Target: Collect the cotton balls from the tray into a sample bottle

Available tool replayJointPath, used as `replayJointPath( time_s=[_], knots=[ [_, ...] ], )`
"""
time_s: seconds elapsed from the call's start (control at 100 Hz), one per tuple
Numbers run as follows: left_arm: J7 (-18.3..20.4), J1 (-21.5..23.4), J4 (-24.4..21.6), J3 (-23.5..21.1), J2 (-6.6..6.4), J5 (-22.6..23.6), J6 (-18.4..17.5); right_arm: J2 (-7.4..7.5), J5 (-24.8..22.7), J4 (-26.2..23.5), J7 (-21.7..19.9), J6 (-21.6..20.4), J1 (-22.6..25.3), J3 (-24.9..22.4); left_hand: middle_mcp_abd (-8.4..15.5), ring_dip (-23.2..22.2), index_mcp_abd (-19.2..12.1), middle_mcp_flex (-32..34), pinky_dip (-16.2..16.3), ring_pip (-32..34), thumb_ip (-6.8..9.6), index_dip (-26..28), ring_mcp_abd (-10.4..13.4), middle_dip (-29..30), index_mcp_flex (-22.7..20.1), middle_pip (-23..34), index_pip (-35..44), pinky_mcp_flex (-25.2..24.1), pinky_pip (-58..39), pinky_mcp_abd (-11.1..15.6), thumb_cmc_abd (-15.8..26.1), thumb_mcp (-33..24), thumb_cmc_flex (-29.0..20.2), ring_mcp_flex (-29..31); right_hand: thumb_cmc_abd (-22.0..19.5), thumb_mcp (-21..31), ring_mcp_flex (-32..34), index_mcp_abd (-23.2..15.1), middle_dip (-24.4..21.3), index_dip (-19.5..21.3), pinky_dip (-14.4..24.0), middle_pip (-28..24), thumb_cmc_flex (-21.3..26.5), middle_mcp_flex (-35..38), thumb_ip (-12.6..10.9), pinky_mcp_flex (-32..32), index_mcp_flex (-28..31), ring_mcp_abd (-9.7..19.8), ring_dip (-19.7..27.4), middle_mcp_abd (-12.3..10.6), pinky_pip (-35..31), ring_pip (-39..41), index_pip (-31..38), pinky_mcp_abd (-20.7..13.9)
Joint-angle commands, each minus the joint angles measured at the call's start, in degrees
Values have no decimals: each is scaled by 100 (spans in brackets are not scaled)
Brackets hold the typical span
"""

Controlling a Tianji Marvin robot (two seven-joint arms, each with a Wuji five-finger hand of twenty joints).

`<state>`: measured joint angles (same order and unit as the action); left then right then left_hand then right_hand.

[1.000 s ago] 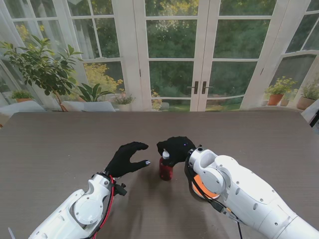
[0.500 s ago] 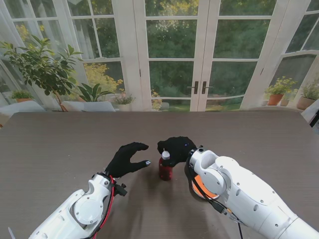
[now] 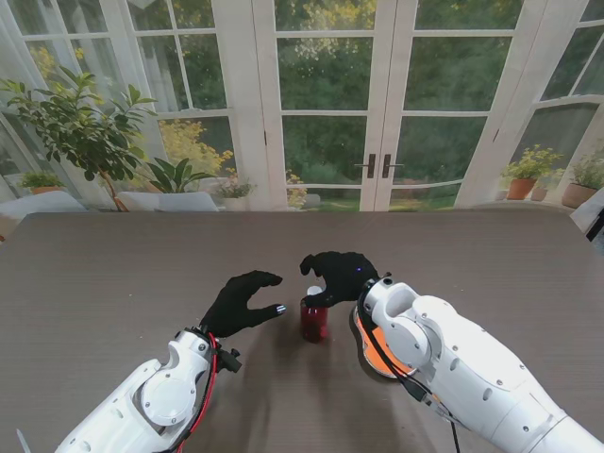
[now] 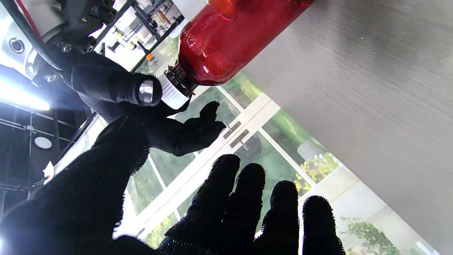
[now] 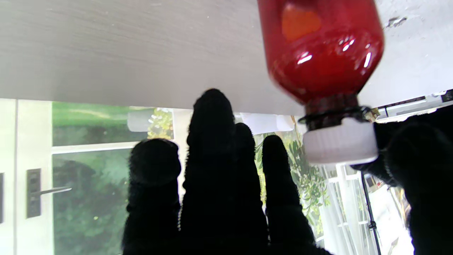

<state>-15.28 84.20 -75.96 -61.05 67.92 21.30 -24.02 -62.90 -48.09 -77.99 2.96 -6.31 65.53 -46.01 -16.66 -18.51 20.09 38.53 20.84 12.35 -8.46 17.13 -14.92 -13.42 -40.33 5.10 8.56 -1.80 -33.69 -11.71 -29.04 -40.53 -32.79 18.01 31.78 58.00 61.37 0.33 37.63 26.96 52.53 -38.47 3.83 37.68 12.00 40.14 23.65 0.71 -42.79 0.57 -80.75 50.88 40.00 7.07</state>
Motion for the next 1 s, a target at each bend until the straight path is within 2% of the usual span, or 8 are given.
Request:
replayJointPath(
  time_s=[0.0,0.07,0.16,0.22,0.37,0.5,0.64,0.99],
  knots=[
    [94,2,8,-3,23,-17,-3,-18,-6,-162,-50,113,98,-127,126,-19,-716,52,67,55,169,29,9,-21,-51,13,46,-9,148,184,168,-32,-97,86,-256,-288,-224,-176,-225,-160,-19,167,-250,-249,-226,-209,-166,-165,182,102,216,-282,-92,235],
    [82,5,10,-10,26,-17,-8,-29,46,-318,-37,233,235,-326,129,-17,-703,36,65,45,169,26,-7,-18,-38,7,39,-17,158,177,181,-19,-97,73,-547,-619,-399,-227,-407,-162,-100,279,-263,-299,-275,-349,-164,-225,376,105,462,-633,-125,297],
    [63,7,6,-22,32,-28,-1,-69,293,-514,2,369,436,-608,141,-14,-719,34,64,34,171,24,-22,-16,-27,6,33,-22,167,177,208,-10,-100,63,-751,-935,-618,-330,-592,-170,-381,423,-199,-308,-338,-611,-50,-389,777,89,1042,-1341,-160,461],
    [51,13,-2,-30,36,-36,5,-117,558,-584,73,401,554,-764,139,-15,-713,27,64,33,172,20,-32,-15,-10,4,25,-21,170,162,218,-1,-105,70,-781,-1074,-784,-350,-667,-168,-528,507,-78,-316,-377,-801,-6,-497,959,84,1341,-1686,-171,592],
    [20,41,-16,-65,35,-8,-14,-191,721,-704,430,401,792,-1089,135,-17,-707,10,67,24,177,10,-50,-10,33,-2,4,-12,178,157,255,26,-119,72,-817,-1201,-848,-389,-847,-161,-839,662,25,-226,-441,-893,78,-489,1343,30,1773,-2325,-161,609],
    [-24,91,-56,-118,47,-35,-29,-268,969,-826,709,427,1021,-1324,123,-18,-706,3,73,18,183,1,-53,-7,74,-4,-14,5,173,163,272,34,-138,69,-507,-396,-832,-405,-1020,-176,-1113,746,-47,-76,-377,-910,207,-478,1570,3,1988,-2685,-70,612],
    [-71,152,-117,-191,63,-103,-75,-364,1269,-892,1055,353,1265,-1529,125,-18,-707,3,78,11,187,-5,-51,-5,90,-5,-22,13,168,161,283,41,-135,65,-272,368,-824,-395,-1162,-215,-1345,822,76,117,-392,-915,355,-479,1730,-12,2136,-2922,30,529],
    [-93,219,-196,-308,89,-276,-145,-551,2002,-693,1578,147,1666,-1870,124,-13,-700,-3,77,-13,189,-11,-54,2,86,-16,-21,0,176,169,288,50,-145,58,-173,1312,-1004,-507,-1420,-357,-1848,1050,322,361,-566,-1049,636,-437,2040,-38,2431,-3313,128,341]
  ],
)
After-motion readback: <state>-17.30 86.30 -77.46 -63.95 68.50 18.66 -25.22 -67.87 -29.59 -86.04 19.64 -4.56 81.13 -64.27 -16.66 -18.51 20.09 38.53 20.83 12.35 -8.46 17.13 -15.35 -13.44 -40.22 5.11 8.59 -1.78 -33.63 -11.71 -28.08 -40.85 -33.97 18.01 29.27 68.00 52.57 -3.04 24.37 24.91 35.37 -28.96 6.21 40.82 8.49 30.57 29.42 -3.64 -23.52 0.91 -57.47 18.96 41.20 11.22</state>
